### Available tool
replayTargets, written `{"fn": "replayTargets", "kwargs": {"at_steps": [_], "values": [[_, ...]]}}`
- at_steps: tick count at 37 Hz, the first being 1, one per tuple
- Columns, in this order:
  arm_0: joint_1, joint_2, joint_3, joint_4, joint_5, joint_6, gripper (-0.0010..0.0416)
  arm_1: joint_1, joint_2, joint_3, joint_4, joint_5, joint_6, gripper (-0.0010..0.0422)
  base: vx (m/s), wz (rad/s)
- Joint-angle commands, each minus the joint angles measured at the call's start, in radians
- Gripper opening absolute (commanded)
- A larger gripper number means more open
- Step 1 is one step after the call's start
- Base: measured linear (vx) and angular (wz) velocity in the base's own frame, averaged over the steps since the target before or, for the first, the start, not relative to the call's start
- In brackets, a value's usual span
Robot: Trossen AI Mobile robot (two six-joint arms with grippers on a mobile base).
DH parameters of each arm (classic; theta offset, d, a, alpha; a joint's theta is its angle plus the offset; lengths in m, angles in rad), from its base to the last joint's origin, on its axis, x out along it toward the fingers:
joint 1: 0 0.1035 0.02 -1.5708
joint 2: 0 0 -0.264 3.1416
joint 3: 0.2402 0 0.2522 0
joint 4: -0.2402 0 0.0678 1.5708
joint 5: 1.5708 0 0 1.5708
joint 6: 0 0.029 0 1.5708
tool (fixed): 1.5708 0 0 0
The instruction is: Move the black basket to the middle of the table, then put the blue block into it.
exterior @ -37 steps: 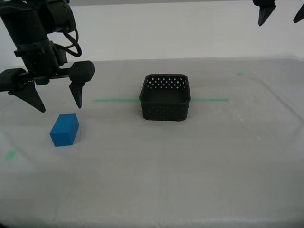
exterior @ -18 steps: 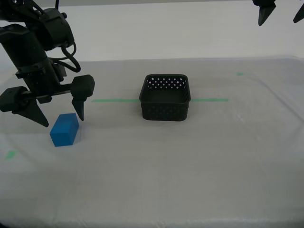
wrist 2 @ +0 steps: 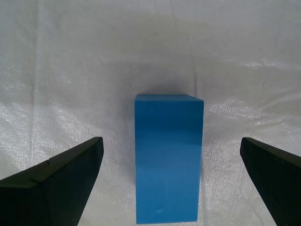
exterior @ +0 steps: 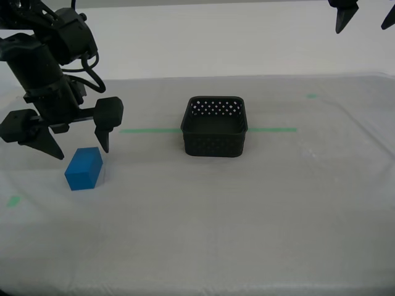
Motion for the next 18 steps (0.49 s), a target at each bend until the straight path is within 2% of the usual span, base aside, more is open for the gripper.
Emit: {"fn": "replayTargets", "kwargs": {"at_steps": [1,18], "values": [[0.000,-0.001,0.000,0.001,-0.002,0.000,0.0394,-0.002,0.001,-0.021,0.037,-0.003,-0.003,0.0401,0.000,0.000],[0.000,-0.001,0.000,0.001,-0.002,-0.001,0.0393,-0.025,0.001,-0.057,0.108,-0.007,-0.018,0.0401,0.000,0.000]]}}
